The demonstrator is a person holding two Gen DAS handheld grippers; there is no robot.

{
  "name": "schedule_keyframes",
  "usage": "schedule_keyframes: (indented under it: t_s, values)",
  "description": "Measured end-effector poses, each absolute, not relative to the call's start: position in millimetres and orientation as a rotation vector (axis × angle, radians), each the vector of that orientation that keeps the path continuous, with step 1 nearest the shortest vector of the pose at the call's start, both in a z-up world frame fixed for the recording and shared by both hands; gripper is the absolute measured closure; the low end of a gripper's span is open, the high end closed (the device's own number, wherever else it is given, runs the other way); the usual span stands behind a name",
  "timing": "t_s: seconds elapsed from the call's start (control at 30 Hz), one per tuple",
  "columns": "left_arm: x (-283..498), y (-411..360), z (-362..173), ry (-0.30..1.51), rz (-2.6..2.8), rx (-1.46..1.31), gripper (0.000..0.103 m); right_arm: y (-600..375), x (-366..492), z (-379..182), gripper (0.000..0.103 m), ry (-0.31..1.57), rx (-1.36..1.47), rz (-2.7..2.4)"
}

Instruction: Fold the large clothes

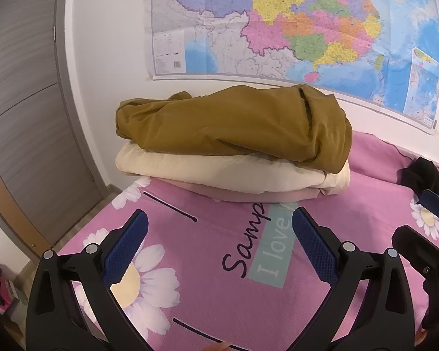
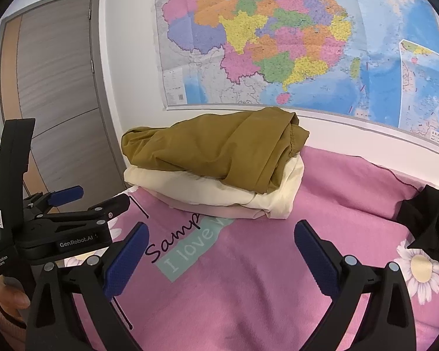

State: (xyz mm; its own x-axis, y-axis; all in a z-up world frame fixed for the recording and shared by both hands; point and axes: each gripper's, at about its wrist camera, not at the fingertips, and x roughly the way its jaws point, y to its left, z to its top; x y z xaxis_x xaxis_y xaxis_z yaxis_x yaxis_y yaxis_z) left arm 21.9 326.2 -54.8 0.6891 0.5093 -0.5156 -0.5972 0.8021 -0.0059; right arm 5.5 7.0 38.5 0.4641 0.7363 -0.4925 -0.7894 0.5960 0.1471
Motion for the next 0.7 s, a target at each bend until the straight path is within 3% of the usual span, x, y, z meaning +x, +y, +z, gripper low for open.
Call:
schedule_keyframes:
  t_s: [0.7]
  values:
    - [16, 316, -58, 0.529, 0.632, -0.168, 0.005, 1, -2, 37, 0.006, 0.557, -0.097, 0.943]
